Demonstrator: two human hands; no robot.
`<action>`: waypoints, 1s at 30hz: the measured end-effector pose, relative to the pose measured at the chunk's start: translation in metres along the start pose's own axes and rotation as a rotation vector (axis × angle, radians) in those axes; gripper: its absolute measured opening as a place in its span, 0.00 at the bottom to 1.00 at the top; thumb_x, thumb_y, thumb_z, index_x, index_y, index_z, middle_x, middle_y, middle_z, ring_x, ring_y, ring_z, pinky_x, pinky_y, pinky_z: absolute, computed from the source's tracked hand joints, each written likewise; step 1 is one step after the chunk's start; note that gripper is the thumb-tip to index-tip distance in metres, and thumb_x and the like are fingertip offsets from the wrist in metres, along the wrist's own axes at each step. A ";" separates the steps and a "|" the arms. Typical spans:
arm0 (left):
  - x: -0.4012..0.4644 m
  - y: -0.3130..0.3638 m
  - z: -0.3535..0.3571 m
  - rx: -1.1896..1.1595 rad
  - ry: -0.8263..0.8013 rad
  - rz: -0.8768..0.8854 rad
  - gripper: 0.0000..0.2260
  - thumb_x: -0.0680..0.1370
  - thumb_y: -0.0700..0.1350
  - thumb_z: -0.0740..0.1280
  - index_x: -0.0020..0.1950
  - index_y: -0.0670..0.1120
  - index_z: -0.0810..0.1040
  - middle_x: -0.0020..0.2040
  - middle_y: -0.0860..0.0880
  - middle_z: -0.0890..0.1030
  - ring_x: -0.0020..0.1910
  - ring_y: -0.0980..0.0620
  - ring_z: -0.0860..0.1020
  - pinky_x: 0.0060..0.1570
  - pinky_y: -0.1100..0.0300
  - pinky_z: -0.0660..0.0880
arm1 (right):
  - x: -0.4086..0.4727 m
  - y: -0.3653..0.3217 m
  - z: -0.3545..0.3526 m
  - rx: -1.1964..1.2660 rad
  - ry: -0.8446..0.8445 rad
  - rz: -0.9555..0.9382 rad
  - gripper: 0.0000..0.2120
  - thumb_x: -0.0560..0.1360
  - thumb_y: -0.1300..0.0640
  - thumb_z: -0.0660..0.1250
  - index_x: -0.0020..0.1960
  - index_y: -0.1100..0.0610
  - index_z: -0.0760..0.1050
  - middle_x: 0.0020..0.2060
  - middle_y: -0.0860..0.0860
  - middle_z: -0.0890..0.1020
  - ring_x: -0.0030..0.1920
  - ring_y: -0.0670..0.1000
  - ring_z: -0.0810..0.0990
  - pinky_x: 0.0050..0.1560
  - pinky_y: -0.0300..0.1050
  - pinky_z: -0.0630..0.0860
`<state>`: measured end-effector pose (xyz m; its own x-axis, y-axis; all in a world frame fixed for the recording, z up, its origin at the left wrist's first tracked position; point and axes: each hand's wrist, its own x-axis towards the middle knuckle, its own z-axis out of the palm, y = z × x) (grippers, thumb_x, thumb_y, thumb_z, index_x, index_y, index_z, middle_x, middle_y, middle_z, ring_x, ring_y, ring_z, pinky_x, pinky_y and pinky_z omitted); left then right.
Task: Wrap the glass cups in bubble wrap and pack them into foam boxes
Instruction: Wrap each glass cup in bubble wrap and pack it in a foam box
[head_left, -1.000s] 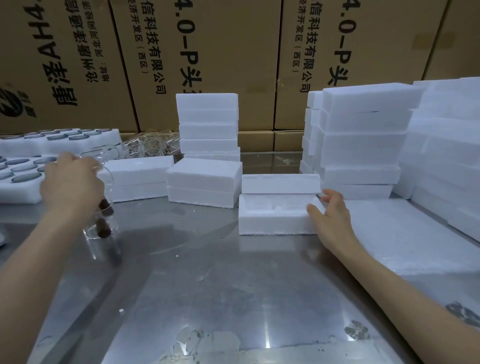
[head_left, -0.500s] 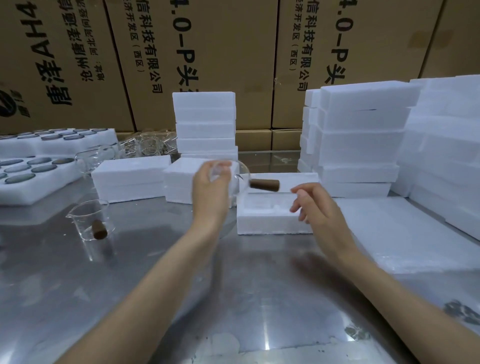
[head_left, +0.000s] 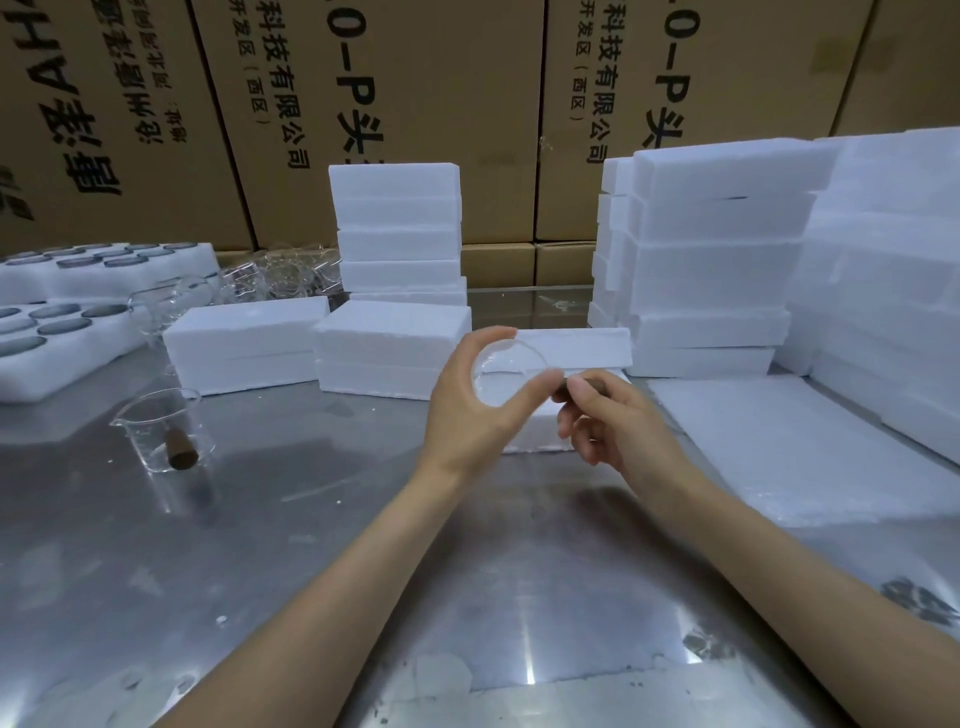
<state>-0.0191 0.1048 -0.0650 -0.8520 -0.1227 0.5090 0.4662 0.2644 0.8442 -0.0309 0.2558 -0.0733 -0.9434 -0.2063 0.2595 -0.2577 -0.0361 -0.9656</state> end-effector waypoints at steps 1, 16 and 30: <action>0.000 0.000 -0.002 0.037 -0.031 0.031 0.24 0.66 0.57 0.75 0.60 0.52 0.76 0.58 0.58 0.78 0.58 0.63 0.74 0.56 0.73 0.69 | 0.000 0.000 -0.001 0.025 -0.009 0.005 0.11 0.80 0.53 0.61 0.42 0.52 0.78 0.30 0.50 0.79 0.24 0.47 0.70 0.27 0.36 0.66; 0.002 0.000 0.005 -0.229 0.140 -0.202 0.11 0.74 0.56 0.70 0.43 0.48 0.81 0.44 0.63 0.83 0.47 0.71 0.76 0.43 0.78 0.69 | -0.005 -0.007 0.004 -0.067 0.011 -0.050 0.08 0.79 0.56 0.62 0.46 0.59 0.76 0.35 0.52 0.84 0.25 0.48 0.74 0.29 0.37 0.69; 0.005 -0.001 -0.006 -0.456 -0.227 -0.203 0.12 0.79 0.45 0.64 0.62 0.49 0.79 0.62 0.55 0.80 0.64 0.63 0.74 0.63 0.68 0.69 | 0.000 -0.014 -0.013 0.330 0.143 0.151 0.11 0.80 0.53 0.60 0.41 0.55 0.74 0.27 0.47 0.80 0.27 0.45 0.80 0.28 0.33 0.74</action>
<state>-0.0226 0.0983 -0.0618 -0.9419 0.0949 0.3222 0.3004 -0.1912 0.9345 -0.0302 0.2692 -0.0598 -0.9911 -0.0960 0.0921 -0.0552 -0.3329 -0.9413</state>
